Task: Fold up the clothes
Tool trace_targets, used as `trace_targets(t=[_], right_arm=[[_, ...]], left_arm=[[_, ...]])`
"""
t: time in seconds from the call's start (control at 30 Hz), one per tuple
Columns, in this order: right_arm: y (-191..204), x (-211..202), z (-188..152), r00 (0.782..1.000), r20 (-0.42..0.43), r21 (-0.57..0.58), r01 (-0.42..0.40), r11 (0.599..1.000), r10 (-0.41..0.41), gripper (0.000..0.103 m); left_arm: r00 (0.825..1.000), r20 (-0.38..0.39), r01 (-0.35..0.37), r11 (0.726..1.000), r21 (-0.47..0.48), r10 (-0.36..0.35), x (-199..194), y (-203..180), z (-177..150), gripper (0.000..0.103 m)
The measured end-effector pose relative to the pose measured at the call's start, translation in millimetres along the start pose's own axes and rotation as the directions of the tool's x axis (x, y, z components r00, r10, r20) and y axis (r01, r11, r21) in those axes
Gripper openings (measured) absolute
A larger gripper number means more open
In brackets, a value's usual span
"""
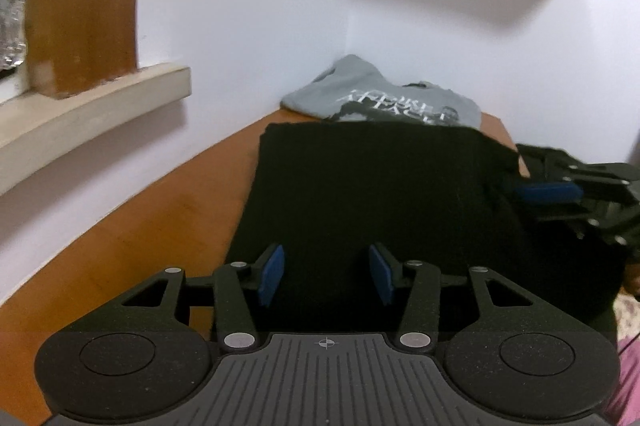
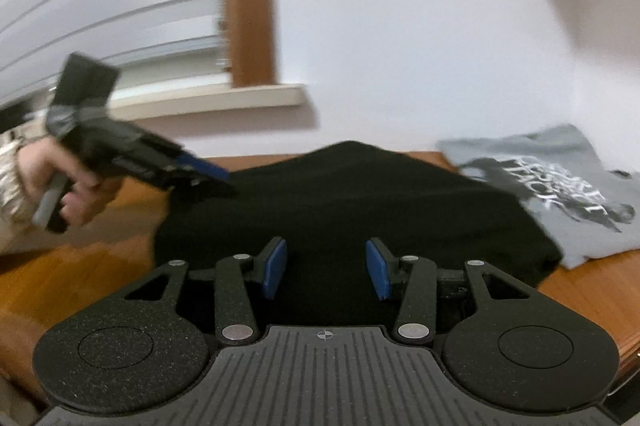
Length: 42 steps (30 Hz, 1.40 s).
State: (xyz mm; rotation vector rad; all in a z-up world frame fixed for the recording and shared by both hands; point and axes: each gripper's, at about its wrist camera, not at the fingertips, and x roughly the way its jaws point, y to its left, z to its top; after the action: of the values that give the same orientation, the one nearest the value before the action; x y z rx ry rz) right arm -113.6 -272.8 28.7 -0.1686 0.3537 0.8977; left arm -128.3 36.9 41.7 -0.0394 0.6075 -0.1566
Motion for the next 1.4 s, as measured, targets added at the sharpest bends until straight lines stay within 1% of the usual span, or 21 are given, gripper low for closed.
trace_targets(t=[0.07,0.17,0.23,0.47,0.5,0.6,0.67,0.73,0.8,0.9,0.97,1.13,1.17,1.23,1.3,1.33,1.4], right_arm=[[2.5,-2.3,-11.1,1.0,-0.011,0.007,-0.003,1.0,0.003,0.045],[2.1,-8.0,-25.5,1.0,0.015,-0.052,0.008,0.999,-0.007,0.045],[-1.8,-13.8,-23.8,1.0,0.001,-0.023,0.004,1.0,-0.004,0.046],[7.5,-23.4,-14.2,0.997,-0.082,-0.118,0.003,0.993,-0.013,0.048],[8.4,-23.5,-11.3,0.996,-0.09,-0.113,0.006,0.994,-0.016,0.048],[10.9,-23.1,-1.6,0.998,-0.042,-0.065,0.043,0.997,-0.046,0.048],[14.5,-15.4,-5.8,0.997,-0.046,-0.063,0.056,0.996,-0.059,0.051],[18.3,-7.3,-10.5,0.996,-0.052,-0.063,0.069,0.996,-0.072,0.052],[17.2,-7.5,-20.2,0.998,-0.02,-0.057,0.066,0.996,-0.067,0.052],[15.5,-13.2,-15.4,0.997,-0.02,-0.028,0.07,0.997,-0.07,0.052],[19.9,-17.5,-10.1,0.997,-0.029,-0.034,0.063,0.997,-0.064,0.052],[40.2,-23.0,-4.0,0.996,-0.086,-0.142,-0.012,0.99,0.0,0.053],[40.3,-23.4,-4.0,0.995,-0.099,-0.147,-0.017,0.989,0.003,0.053],[32.6,-27.2,-4.0,0.995,-0.096,-0.131,-0.02,0.991,0.008,0.053],[12.0,-33.3,-3.5,0.997,-0.072,-0.052,0.033,0.998,-0.037,0.059],[1.4,-36.4,-3.1,0.996,-0.061,-0.01,0.061,0.998,-0.061,0.06],[-23.8,-33.2,-7.0,0.996,-0.049,0.091,0.079,0.993,-0.074,0.067]], left_arm=[[1.0,-0.007,0.003,1.0,0.001,-0.003,-3.7,-0.3,-5.2,0.052],[1.0,-0.016,0.008,1.0,-0.002,-0.008,-6.2,0.7,-12.2,0.056],[1.0,-0.019,0.014,1.0,-0.012,-0.014,-6.7,2.4,-15.1,0.057],[1.0,-0.026,0.016,1.0,0.002,-0.016,-7.4,1.7,-22.5,0.058],[1.0,-0.025,0.015,1.0,0.004,-0.015,-7.2,1.6,-23.2,0.058],[1.0,-0.022,0.015,1.0,0.006,-0.015,-6.6,1.8,-24.8,0.058],[1.0,-0.019,0.014,1.0,0.007,-0.014,-6.2,1.9,-25.9,0.059],[1.0,-0.017,0.014,1.0,0.008,-0.014,-5.8,2.0,-27.0,0.059],[1.0,-0.014,0.014,1.0,0.009,-0.014,-5.3,2.1,-28.0,0.059],[1.0,-0.014,0.012,1.0,0.002,-0.012,-5.5,2.7,-28.4,0.059],[1.0,-0.017,0.007,1.0,-0.009,-0.007,-6.3,3.1,-27.5,0.059],[0.999,-0.036,-0.015,1.0,-0.015,0.015,-9.8,0.9,-26.3,0.059],[0.999,-0.038,-0.019,1.0,-0.017,0.018,-11.6,0.5,-26.7,0.059],[0.999,-0.032,-0.027,0.999,-0.024,0.027,-17.3,-0.4,-26.0,0.059],[0.999,-0.021,-0.033,0.999,-0.029,0.033,-22.8,-1.7,-24.3,0.06],[0.999,-0.01,-0.032,0.999,-0.03,0.032,-25.4,-3.1,-22.9,0.06],[1.0,0.007,-0.025,1.0,-0.019,0.025,-27.5,-9.7,-19.0,0.061]])
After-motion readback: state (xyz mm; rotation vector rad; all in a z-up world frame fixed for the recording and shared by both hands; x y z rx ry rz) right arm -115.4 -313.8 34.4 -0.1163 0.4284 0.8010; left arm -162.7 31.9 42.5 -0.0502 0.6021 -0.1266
